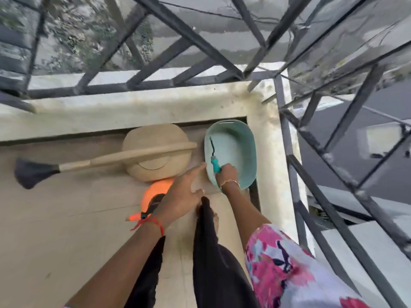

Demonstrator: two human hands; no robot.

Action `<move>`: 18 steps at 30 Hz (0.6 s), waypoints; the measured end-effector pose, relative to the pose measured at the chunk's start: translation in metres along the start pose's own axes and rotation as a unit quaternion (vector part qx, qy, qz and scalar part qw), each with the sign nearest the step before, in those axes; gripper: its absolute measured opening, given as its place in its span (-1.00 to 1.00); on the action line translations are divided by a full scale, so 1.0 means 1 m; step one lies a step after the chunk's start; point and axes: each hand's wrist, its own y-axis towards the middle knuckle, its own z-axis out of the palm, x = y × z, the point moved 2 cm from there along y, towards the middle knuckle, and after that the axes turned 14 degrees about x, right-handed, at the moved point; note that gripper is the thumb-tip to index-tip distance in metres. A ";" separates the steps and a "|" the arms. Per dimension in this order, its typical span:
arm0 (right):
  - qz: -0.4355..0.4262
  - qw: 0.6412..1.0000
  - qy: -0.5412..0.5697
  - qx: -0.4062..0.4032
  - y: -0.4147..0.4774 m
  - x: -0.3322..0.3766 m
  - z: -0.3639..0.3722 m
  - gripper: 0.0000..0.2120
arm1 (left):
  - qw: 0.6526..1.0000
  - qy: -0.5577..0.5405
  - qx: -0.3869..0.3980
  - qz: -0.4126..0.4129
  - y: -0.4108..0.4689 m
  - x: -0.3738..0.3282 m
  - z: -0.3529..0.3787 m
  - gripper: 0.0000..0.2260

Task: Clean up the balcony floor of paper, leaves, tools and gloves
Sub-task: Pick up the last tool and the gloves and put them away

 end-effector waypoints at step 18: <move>-0.181 0.948 -0.231 0.121 -0.286 0.133 -0.001 -0.69 | 0.978 -0.118 -0.165 -0.055 -0.233 -0.067 -0.075 -0.59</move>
